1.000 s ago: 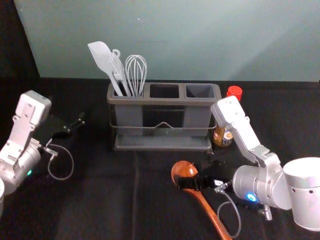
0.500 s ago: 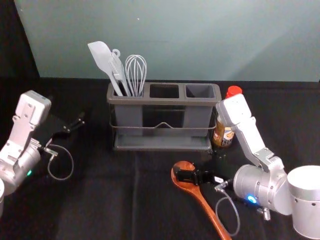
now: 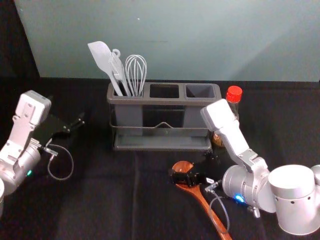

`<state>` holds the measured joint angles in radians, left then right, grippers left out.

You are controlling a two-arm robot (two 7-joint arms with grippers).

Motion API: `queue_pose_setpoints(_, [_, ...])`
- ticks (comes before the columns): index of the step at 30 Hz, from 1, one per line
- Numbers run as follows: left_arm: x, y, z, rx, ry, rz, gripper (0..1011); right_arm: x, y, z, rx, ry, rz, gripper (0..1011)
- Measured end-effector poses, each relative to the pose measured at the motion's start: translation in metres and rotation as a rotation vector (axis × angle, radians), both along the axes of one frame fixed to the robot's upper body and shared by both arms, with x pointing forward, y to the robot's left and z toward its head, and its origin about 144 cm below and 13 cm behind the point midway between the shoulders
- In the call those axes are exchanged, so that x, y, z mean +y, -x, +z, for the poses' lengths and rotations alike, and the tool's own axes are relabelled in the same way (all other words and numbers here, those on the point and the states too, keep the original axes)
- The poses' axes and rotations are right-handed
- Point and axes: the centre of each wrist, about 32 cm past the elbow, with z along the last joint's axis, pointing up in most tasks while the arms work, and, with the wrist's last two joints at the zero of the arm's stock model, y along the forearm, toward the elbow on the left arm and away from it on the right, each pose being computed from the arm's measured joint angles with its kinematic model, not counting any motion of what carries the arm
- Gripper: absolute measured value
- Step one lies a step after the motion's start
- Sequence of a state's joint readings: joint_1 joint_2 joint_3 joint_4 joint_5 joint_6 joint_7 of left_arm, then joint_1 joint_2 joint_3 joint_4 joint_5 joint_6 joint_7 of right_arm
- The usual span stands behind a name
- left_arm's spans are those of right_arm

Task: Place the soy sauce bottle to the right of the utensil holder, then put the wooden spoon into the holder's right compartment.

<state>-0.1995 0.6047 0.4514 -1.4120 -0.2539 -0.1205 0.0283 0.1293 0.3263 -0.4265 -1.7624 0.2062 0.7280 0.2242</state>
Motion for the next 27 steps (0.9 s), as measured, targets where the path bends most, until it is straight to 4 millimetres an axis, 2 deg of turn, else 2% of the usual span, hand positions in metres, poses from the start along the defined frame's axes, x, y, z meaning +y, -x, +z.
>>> queue_pose_setpoints(11, [0.0, 0.0, 0.0, 0.0, 0.0, 0.0, 1005, 0.012, -0.006, -0.002, 0.032, 0.063, 0.01, 1000])
queue_pose_setpoints(27, [0.0, 0.0, 0.0, 0.0, 0.0, 0.0, 1005, 0.019, -0.011, -0.001, 0.054, 0.102, 0.014, 1000])
